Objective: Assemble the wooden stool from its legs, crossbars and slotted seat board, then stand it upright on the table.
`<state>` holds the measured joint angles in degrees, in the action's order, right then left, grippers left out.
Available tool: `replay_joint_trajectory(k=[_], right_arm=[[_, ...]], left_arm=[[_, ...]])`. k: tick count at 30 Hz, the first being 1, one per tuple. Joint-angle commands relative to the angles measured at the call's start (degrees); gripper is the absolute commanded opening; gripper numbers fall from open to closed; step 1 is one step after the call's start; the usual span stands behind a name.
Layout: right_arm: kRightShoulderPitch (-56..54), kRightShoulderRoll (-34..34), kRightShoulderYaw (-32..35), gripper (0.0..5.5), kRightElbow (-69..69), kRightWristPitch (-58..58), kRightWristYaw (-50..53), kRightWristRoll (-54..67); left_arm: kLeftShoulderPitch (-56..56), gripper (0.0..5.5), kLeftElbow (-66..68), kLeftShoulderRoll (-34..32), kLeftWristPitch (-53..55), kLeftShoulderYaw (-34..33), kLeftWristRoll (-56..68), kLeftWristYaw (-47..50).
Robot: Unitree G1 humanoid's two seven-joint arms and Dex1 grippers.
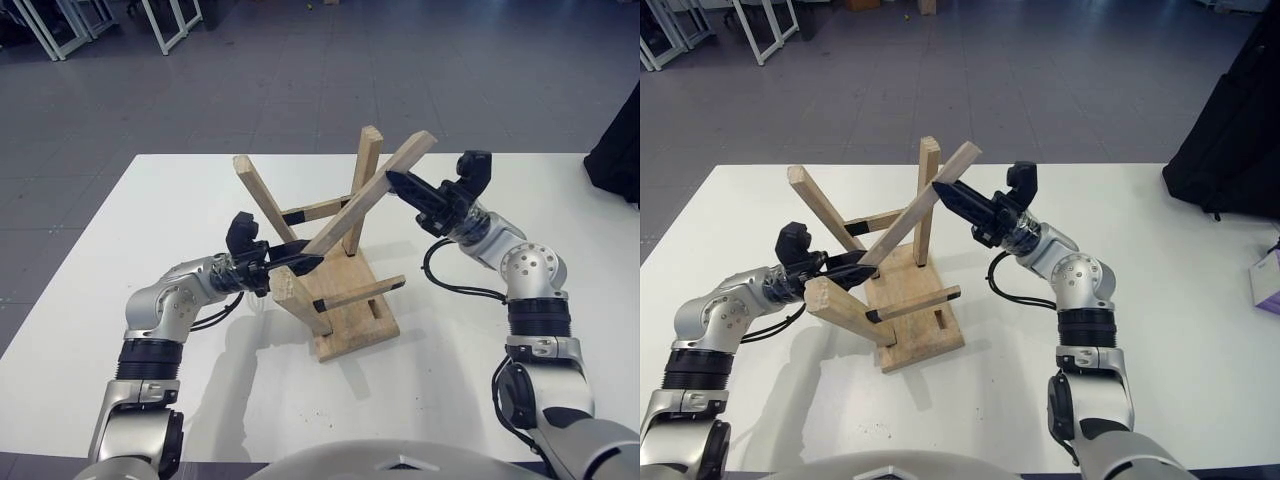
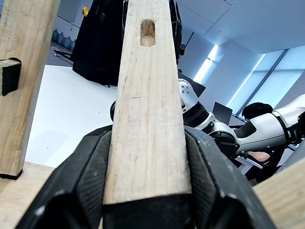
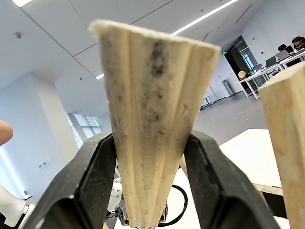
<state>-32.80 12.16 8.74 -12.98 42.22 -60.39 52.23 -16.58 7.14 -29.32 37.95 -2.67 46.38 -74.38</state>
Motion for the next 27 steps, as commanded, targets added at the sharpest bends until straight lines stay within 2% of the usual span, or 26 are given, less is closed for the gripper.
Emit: replay_joint_trajectory(k=[1, 3, 7, 8, 14, 22, 23, 27], right_arm=[[-1.72, -0.46, -0.56, 2.04, 0.29, 0.07, -0.19, -0.39], [-1.85, -0.54, -0.54, 2.04, 0.03, -0.05, -0.08, -0.58], [-1.86, -0.43, -0.81, 2.94, -0.01, -0.18, -0.47, -0.87], [-1.63, -0.45, -0.89, 2.97, 0.37, -0.39, -0.75, -0.82], [-0.07, -0.45, -0.57, 2.06, 2.67, -1.95, -2.88, -0.06], [0.8, 0.43, -0.87, 2.06, 3.95, -3.3, -2.92, -1.44], [1.18, 0.7, -1.05, 2.06, 4.57, -3.95, -2.65, -2.07], [1.87, 4.18, 1.55, 2.02, 6.66, -2.66, -1.61, -1.21]], left_arm=[[-0.46, 2.04, -1.59, 0.56, 1.82, 0.43, 0.48, 0.0], [-0.37, 2.04, -1.44, 0.81, 1.94, 0.46, 0.29, -0.01], [-0.29, 2.04, -1.16, 0.8, 2.12, 0.51, -0.35, -0.13], [-0.27, 2.04, -1.14, 0.8, 2.23, 0.51, -0.45, -0.04], [-0.12, 2.04, -0.77, 1.26, 2.58, -0.41, -0.05, 1.04], [0.42, 2.04, -0.22, 2.0, 0.54, -1.74, -1.24, 3.45], [0.34, 2.41, -0.02, 2.26, 0.31, -2.38, -1.21, 4.27], [0.5, 3.06, 1.24, 2.02, 1.03, -4.63, -0.49, 6.17]])
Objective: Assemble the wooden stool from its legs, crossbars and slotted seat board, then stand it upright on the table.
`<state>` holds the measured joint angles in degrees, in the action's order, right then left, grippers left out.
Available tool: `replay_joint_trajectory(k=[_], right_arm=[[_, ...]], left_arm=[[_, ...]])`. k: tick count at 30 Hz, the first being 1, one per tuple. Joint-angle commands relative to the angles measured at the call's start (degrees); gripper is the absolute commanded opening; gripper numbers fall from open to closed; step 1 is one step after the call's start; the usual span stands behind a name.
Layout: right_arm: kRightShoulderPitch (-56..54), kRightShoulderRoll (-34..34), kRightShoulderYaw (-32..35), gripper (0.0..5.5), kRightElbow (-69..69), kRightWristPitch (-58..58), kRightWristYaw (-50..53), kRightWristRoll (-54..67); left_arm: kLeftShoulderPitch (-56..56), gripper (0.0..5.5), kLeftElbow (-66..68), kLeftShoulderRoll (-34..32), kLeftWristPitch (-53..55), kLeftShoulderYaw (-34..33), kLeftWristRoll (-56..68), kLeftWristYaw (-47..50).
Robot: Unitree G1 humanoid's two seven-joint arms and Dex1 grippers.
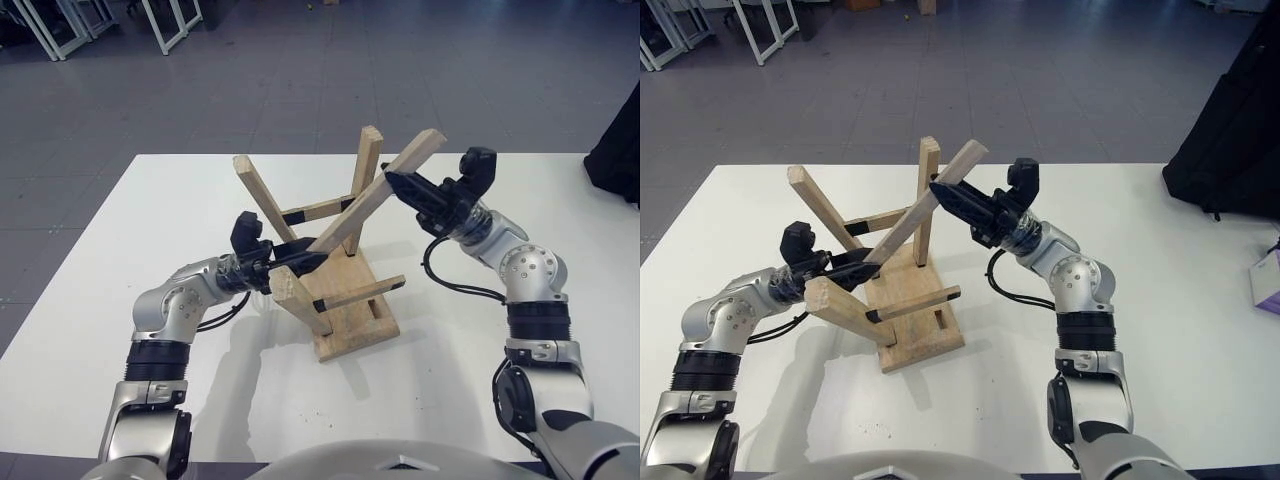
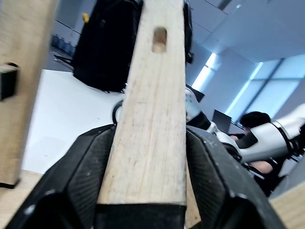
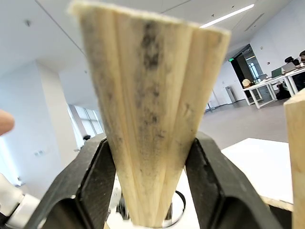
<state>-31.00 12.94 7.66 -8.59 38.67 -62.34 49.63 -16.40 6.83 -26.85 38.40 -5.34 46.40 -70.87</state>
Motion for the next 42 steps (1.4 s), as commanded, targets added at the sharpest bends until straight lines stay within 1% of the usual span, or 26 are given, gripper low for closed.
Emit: replay_joint_trajectory(k=[1, 3, 6, 7, 8, 10, 13, 16, 19, 23, 26, 31, 35, 42], right_arm=[[0.02, 4.16, 3.83, 2.02, 2.68, 1.34, 0.77, 2.19], [0.76, 6.33, 5.0, 2.02, 4.46, 0.39, 1.22, 1.27], [2.57, 11.83, 6.01, 2.02, 7.15, -0.86, 0.3, -0.98], [3.11, 14.17, 5.65, 2.02, 7.83, -0.62, -0.99, -1.69], [4.2, 17.55, 3.7, 2.02, 8.33, -1.23, -3.68, -4.01], [5.48, 21.62, 1.92, 2.02, 7.61, -3.22, -7.14, -7.08], [6.77, 23.47, 0.76, 2.02, 8.33, -3.49, -9.49, -7.78], [10.37, 24.39, -2.71, 2.02, 11.59, -4.42, -12.25, -9.05], [12.42, 25.43, -4.68, 2.02, 14.07, -5.24, -13.92, -9.99], [13.08, 28.2, -7.37, 2.02, 15.11, -9.55, -16.28, -14.14], [9.57, 29.63, -8.4, 2.02, 14.22, -11.58, -17.39, -15.5], [3.15, 31.29, -13.87, 2.02, 10.83, -15.67, -22.46, -20.48], [-0.86, 32.04, -18.5, 2.02, 7.43, -19.1, -27.22, -24.09], [-4.24, 33.54, -22.79, 2.02, 4.2, -22.34, -30.05, -27.06]], left_arm=[[0.67, 3.21, 1.51, -0.53, 0.49, -2.33, -0.62, 3.11], [2.08, 3.43, 0.55, -0.72, 0.47, -3.78, -0.12, 4.16], [5.64, 3.43, -2.77, -0.79, 0.11, -6.84, 1.19, 6.21], [7.09, 3.43, -4.14, -0.7, -0.01, -7.99, 1.73, 6.9], [8.83, 3.43, -5.77, -0.64, -0.21, -9.22, 2.19, 7.77], [12.49, 3.43, -8.97, -0.33, -0.39, -11.23, 3.01, 9.75], [17.03, 3.43, -12.65, 0.26, -0.54, -13.77, 4.41, 12.17], [20.17, 3.43, -14.74, 0.6, -0.65, -15.15, 5.2, 14.28], [21.14, 3.43, -14.79, 0.47, -1.05, -14.37, 3.85, 16.05], [22.35, 3.43, -14.19, 0.43, -2.43, -12.25, 1.04, 16.92], [23.25, 3.43, -14.59, 0.6, -3.09, -11.26, 0.11, 17.29], [23.15, 3.43, -14.75, 1.49, -3.8, -10.16, -0.65, 18.82], [23.46, 3.43, -14.47, 3.4, -5.2, -8.13, -2.27, 20.12], [25.47, 3.43, -15.23, 5.49, -7.31, -6.87, -3.11, 21.15]])
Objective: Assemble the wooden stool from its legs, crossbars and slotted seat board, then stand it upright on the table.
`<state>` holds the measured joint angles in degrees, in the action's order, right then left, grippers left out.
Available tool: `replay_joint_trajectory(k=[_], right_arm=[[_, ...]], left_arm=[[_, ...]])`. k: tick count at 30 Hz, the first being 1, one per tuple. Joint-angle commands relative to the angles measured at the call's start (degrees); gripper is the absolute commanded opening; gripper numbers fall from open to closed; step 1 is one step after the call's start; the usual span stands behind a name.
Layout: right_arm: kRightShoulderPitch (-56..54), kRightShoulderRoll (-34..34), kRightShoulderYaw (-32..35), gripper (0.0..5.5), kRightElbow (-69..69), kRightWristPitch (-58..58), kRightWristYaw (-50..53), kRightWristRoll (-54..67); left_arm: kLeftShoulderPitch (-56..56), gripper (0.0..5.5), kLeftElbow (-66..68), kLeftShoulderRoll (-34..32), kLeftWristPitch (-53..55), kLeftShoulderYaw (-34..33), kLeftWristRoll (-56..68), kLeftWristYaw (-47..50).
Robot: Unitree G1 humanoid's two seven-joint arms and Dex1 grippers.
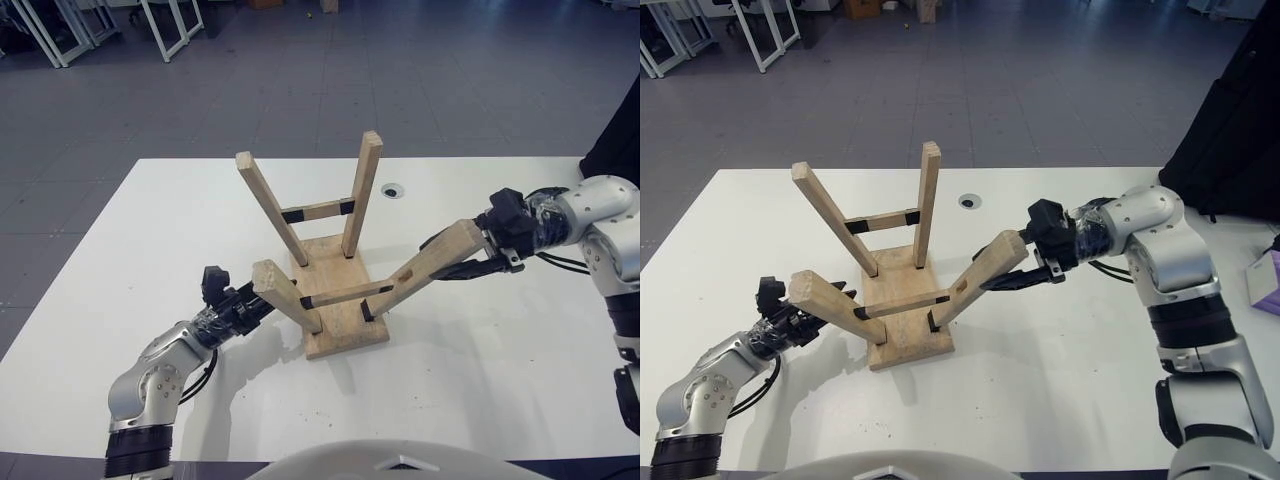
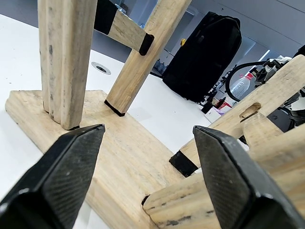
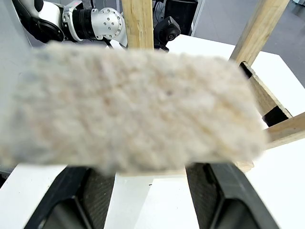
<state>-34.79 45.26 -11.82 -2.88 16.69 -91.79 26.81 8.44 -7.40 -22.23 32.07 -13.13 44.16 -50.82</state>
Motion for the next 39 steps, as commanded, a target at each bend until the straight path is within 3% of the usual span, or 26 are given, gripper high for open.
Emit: replay_joint_trajectory(k=[1, 13, 27, 39], right_arm=[[-0.76, 1.97, -4.05, 2.02, -1.24, 0.2, -0.62, -3.74], [-10.21, 4.53, -10.23, 2.02, 1.76, 8.45, -0.64, -0.21], [-5.28, 3.8, -9.32, 2.02, 13.81, 14.8, 5.63, -3.66], [1.32, 2.93, -11.22, 2.02, 16.92, 11.51, 9.27, -6.75]], left_arm=[[0.87, 3.43, -1.15, 1.15, -1.19, 1.12, -1.03, 1.33], [4.01, 3.43, -1.87, 5.72, -5.57, 4.14, -3.26, 4.05], [7.41, 3.43, -1.71, 7.11, -7.74, 7.15, -5.95, 7.48], [7.61, 3.43, -1.0, 7.29, -8.54, 8.65, -6.2, 8.41]])
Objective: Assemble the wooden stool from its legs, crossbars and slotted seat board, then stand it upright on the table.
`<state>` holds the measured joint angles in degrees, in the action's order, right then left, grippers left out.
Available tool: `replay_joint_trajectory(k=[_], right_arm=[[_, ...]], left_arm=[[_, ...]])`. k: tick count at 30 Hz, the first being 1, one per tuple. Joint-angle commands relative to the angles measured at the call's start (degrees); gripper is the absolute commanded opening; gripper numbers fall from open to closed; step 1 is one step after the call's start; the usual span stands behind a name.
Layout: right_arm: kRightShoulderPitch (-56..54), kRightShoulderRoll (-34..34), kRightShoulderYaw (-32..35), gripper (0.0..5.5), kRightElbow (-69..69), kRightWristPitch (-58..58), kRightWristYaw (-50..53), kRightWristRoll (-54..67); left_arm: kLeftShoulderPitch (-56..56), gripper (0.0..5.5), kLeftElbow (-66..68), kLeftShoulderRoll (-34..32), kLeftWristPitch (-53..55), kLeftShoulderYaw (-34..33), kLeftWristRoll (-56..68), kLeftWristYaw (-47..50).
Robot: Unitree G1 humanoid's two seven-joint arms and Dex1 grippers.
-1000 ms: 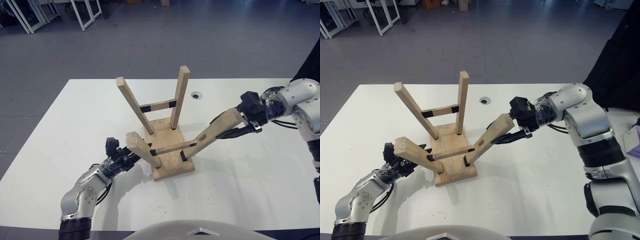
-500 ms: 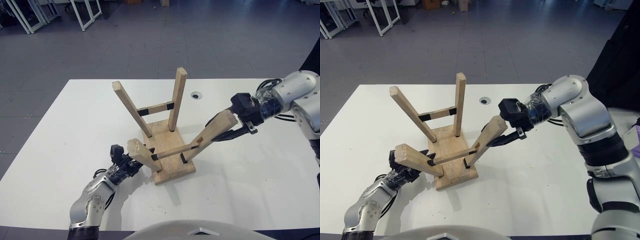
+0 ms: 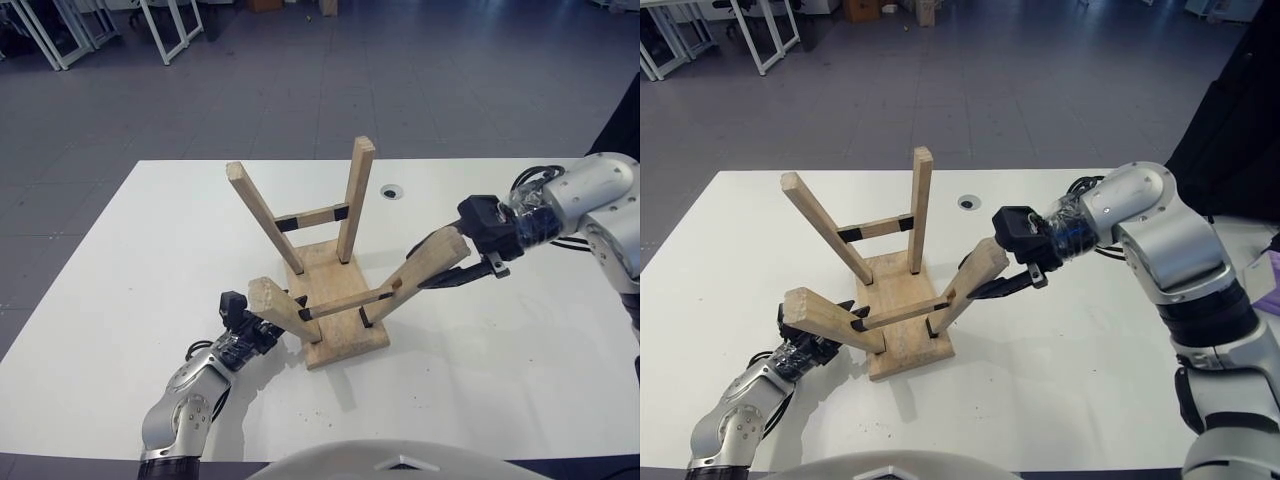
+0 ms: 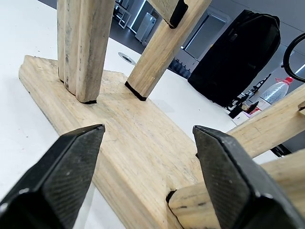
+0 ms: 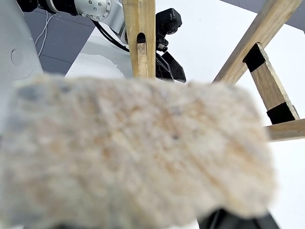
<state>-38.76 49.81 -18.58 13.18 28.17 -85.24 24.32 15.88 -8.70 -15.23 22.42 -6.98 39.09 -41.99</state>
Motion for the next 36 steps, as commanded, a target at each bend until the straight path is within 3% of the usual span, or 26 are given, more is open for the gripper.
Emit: replay_joint_trajectory(k=[1, 10, 21, 36], right_arm=[[5.42, -1.71, -4.53, 2.02, 0.9, -0.05, 2.85, -4.14], [5.24, -4.32, -4.85, 2.02, -1.24, 1.17, 4.09, -4.19], [9.35, -6.78, -10.09, 2.02, -8.3, -0.09, 3.92, -7.19], [11.34, -7.84, -9.75, 2.02, -6.71, -2.02, 7.07, -8.28]], left_arm=[[0.19, 3.43, 0.41, 0.28, 1.01, 2.52, -1.16, -0.4], [-2.07, 3.43, 2.69, -0.01, 0.31, 3.22, -2.36, -0.52], [-3.55, 3.43, 4.33, -1.16, 0.67, 4.99, -4.06, -1.2], [-5.15, 3.43, 5.01, -9.65, 12.12, 11.38, -10.39, 3.66]])
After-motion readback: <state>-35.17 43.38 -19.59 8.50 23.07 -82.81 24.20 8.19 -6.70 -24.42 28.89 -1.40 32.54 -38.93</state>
